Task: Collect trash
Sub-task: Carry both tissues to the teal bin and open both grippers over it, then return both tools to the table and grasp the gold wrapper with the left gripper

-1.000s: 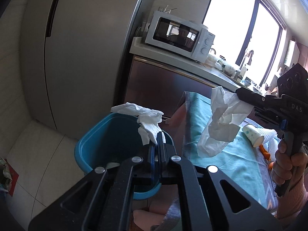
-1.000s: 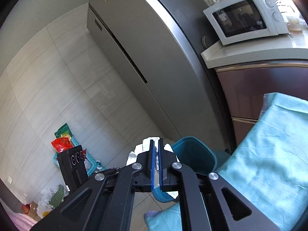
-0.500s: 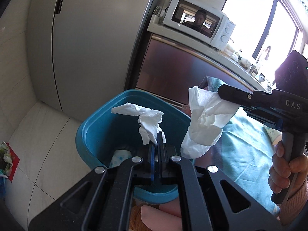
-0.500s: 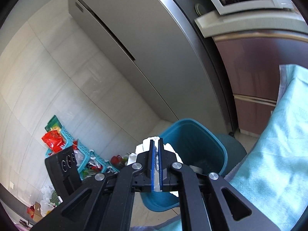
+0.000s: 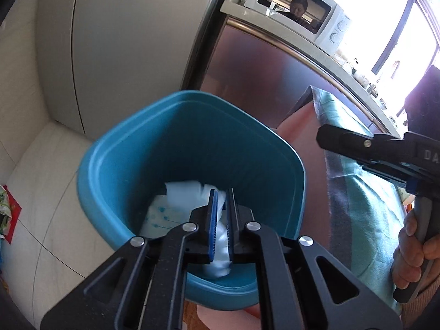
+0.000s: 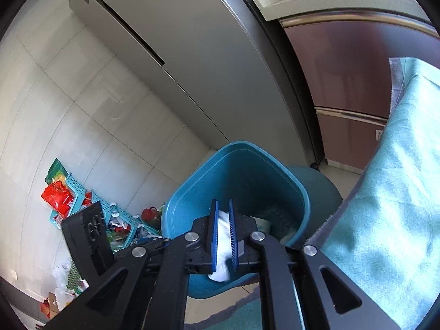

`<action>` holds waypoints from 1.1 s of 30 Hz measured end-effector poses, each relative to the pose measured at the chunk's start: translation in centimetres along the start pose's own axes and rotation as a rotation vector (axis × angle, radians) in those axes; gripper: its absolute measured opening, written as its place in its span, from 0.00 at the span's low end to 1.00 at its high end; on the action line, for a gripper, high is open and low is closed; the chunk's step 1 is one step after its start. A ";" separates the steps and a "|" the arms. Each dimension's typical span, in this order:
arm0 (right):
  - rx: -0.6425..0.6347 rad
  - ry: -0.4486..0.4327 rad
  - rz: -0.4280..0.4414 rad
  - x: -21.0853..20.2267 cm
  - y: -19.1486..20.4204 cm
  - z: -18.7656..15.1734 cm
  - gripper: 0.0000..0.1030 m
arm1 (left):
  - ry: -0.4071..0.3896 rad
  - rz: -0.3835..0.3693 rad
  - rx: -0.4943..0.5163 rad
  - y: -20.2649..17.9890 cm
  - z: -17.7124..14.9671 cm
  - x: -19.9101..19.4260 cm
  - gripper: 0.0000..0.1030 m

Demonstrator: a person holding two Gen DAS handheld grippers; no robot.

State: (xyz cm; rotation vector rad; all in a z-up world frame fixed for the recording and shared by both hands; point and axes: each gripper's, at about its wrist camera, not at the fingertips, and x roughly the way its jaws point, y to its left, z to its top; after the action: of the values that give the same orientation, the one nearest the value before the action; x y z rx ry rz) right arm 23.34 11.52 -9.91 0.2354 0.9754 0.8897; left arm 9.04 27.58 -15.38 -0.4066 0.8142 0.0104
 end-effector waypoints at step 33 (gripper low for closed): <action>0.059 -0.435 -0.293 -28.4 -5.5 -12.2 0.39 | -0.050 -0.462 0.507 -23.9 -6.9 -7.9 0.41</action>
State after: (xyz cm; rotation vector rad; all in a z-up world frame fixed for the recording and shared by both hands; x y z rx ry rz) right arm 9.47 -15.60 -2.23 0.3119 0.6097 0.5118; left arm 2.64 4.26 -5.65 -0.1042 0.6303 -0.6027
